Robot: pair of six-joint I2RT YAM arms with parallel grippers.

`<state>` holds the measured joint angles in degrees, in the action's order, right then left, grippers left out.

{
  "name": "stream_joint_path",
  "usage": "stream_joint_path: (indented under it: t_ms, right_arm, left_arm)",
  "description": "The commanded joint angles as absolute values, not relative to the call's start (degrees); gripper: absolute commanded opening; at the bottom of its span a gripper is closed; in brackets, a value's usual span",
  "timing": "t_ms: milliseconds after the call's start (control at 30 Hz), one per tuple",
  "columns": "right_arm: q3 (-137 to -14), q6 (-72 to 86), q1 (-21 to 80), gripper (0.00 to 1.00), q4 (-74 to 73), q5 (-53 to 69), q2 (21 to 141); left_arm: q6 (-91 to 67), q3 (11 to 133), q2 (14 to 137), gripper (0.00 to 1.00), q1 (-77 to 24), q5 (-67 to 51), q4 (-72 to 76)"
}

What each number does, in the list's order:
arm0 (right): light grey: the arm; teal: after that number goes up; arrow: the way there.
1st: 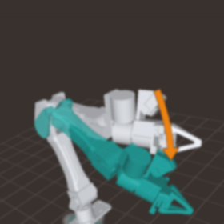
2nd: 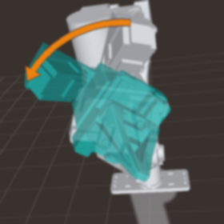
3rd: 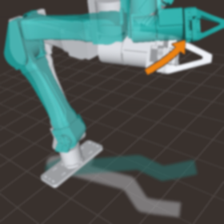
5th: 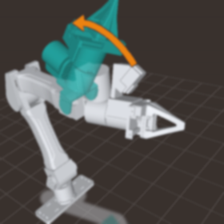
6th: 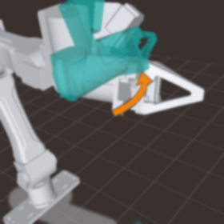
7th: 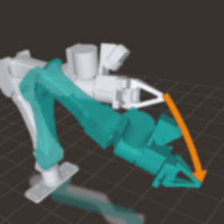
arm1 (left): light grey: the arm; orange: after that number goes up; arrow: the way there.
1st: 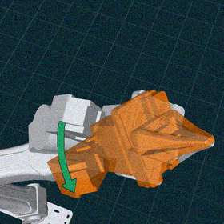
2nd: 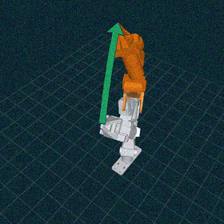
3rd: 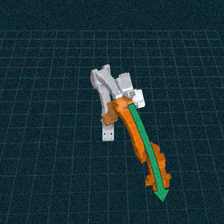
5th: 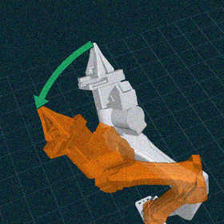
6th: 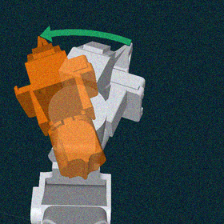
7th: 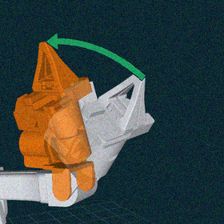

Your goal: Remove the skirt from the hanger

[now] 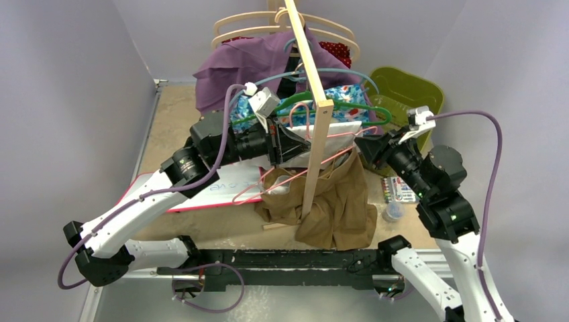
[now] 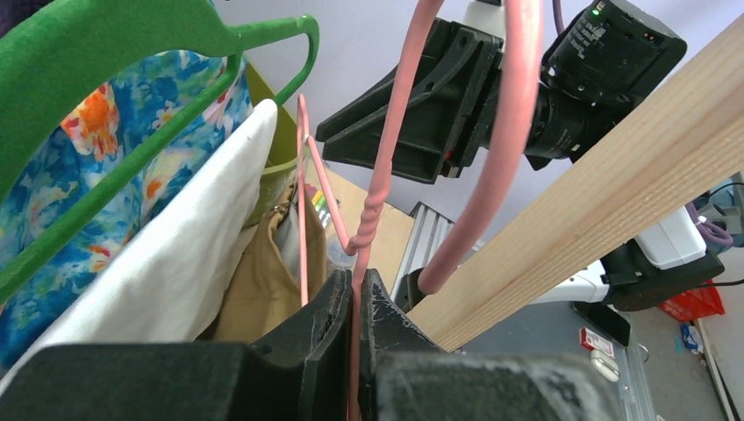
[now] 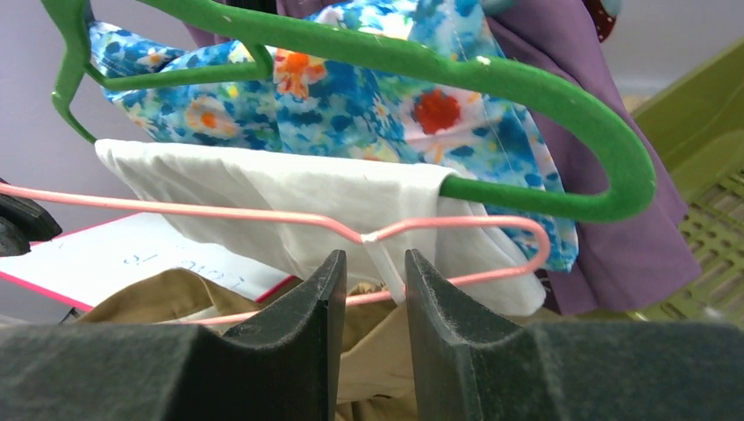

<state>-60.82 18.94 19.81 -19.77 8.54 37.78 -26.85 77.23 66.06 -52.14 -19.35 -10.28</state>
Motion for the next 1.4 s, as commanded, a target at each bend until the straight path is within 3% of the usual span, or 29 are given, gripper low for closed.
stream_joint_path:
  t_ms: [0,200,433,733,933,1367]
  right_arm:
    - [-61.5,16.8,19.7,0.32,-13.7,12.2,40.1]
    - [-61.7,16.3,19.7,0.23,-13.8,12.0,40.7]
    - [-60.4,17.4,19.7,0.27,-14.3,9.5,40.0]
    - [-60.9,17.9,19.7,0.0,-14.2,9.8,39.7]
    - [-63.1,20.5,19.8,0.0,-17.1,6.6,40.2]
    - [-78.8,25.7,19.8,0.0,-39.6,-8.0,49.2]
  left_arm:
    - [-28.7,78.4,63.7,0.0,-52.1,-20.8,-3.0]
    - [-29.0,78.1,63.1,0.0,-52.1,-20.4,-3.2]
    - [-29.0,78.0,62.9,0.0,-52.1,-20.2,-3.7]
    - [-28.7,78.0,62.8,0.0,-52.1,-20.3,-4.3]
    - [-25.6,78.0,62.7,0.0,-52.1,-18.0,-7.6]
    - [-16.8,76.8,60.9,0.0,-52.1,-17.8,-15.4]
